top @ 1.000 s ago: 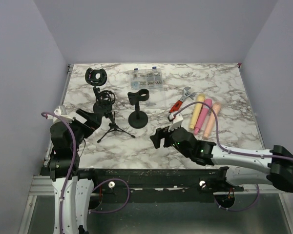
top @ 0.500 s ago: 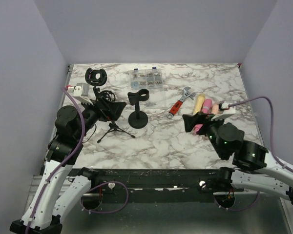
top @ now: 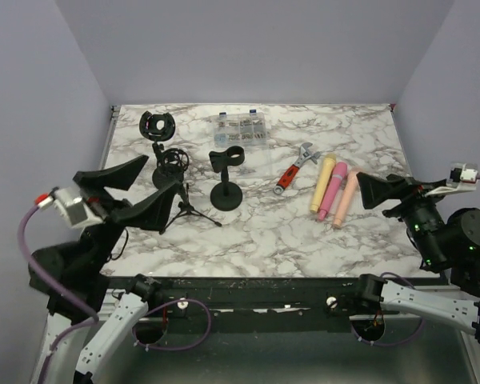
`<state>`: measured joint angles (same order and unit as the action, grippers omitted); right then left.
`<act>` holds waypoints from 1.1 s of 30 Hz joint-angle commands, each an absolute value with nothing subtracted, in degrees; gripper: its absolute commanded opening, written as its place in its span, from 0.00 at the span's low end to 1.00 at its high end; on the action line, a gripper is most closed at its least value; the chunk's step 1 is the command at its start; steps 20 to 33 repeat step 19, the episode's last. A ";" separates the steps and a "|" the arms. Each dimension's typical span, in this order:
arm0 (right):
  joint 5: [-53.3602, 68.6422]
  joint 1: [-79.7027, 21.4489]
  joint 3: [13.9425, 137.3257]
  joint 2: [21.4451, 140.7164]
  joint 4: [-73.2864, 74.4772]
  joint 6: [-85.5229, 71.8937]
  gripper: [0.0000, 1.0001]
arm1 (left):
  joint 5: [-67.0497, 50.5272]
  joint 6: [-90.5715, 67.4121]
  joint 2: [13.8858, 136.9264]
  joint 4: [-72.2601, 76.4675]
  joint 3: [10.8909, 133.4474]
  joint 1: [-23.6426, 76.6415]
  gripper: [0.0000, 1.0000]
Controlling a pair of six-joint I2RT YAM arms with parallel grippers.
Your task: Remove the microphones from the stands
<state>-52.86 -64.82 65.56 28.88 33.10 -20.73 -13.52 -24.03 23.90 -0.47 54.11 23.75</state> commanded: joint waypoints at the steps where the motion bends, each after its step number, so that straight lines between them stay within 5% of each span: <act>1: -49.18 -65.02 67.24 24.99 31.57 -15.36 1.00 | -11.06 -17.91 17.06 5.50 51.80 23.99 0.99; 16: -42.44 -64.99 66.08 13.32 25.94 -15.42 1.00 | -4.85 -15.12 6.79 4.04 47.71 23.96 0.99; 33: -44.30 -65.01 67.41 14.56 29.17 -17.75 1.00 | -4.83 -15.12 6.43 3.14 48.03 23.98 0.99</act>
